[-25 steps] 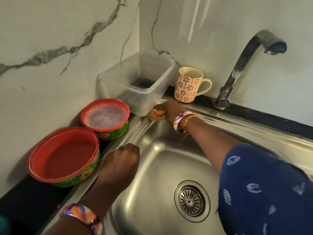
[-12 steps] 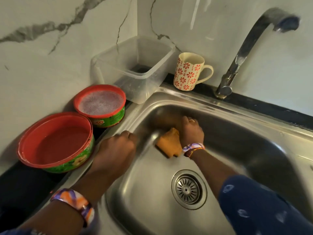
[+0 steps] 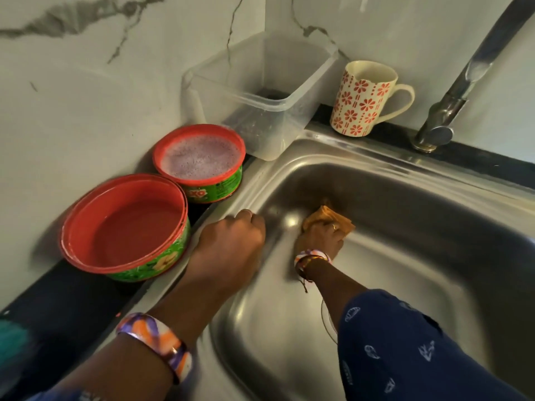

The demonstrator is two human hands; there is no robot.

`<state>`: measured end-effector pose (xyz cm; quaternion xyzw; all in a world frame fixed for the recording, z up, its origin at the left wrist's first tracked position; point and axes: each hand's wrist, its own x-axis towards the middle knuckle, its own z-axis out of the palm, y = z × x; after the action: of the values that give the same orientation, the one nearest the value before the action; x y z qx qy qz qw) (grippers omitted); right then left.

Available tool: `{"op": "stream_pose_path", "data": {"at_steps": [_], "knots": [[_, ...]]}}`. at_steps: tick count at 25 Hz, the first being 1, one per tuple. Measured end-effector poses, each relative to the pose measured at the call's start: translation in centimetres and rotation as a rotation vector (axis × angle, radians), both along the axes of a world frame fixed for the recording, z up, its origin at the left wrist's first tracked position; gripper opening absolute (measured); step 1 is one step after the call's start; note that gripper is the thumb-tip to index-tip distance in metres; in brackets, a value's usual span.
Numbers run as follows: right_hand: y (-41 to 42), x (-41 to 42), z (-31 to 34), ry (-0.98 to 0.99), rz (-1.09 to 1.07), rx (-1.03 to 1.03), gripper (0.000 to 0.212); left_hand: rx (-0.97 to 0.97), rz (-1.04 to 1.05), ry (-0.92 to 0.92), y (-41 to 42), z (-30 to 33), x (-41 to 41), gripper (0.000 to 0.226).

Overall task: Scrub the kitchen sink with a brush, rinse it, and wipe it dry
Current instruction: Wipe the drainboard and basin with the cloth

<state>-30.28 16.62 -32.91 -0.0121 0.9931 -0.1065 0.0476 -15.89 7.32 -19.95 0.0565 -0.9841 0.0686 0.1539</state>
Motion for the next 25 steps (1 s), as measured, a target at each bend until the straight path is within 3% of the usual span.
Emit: {"op": "stream_pose_path", "data": {"at_steps": [1, 2, 4, 9, 11, 14, 17, 19, 21, 23, 25], "knots": [[0.9, -0.6, 0.2, 0.037, 0.092, 0.043, 0.040, -0.003, -0.004, -0.007, 0.0, 0.0, 0.0, 0.036], [1.5, -1.2, 0.6, 0.046, 0.112, -0.038, 0.035, -0.005, -0.004, -0.009, 0.0, -0.1, 0.0, 0.036], [1.0, -1.0, 1.9, -0.015, 0.038, -0.407, 0.027, -0.003, 0.000, -0.011, -0.3, 0.0, 0.0, 0.035], [-4.0, 1.6, 3.2, -0.526, -0.426, -1.252, 0.043, -0.031, -0.012, 0.027, -0.1, 0.1, -0.1, 0.025], [-2.7, 0.8, 4.3, -0.671, -0.472, -1.516, 0.036, -0.061, -0.032, 0.060, -0.1, 0.2, -0.2, 0.007], [0.7, 0.6, 9.0, -0.861, -0.407, -1.907, 0.038, -0.053, -0.023, 0.065, -0.3, 0.1, -0.3, 0.013], [4.0, -0.5, 12.5, -0.782, -0.191, -1.870, 0.032, -0.043, -0.007, 0.055, -0.1, 0.3, -0.1, 0.025], [6.0, -1.1, 12.2, -0.570, -0.152, -1.537, 0.031, -0.044, -0.028, 0.052, -0.1, 0.3, -0.2, 0.023], [6.0, -0.4, 10.2, -0.479, -0.113, -1.174, 0.020, -0.056, -0.013, 0.040, -0.2, 0.3, -0.3, 0.027], [4.4, -0.2, 7.9, -0.391, -0.103, -1.067, 0.028, -0.069, -0.013, 0.037, -0.2, 0.3, -0.2, 0.031], [2.3, -0.1, 6.5, -0.270, 0.162, -0.849, 0.024, -0.085, -0.015, 0.042, -0.1, 0.3, -0.2, 0.031]]}}
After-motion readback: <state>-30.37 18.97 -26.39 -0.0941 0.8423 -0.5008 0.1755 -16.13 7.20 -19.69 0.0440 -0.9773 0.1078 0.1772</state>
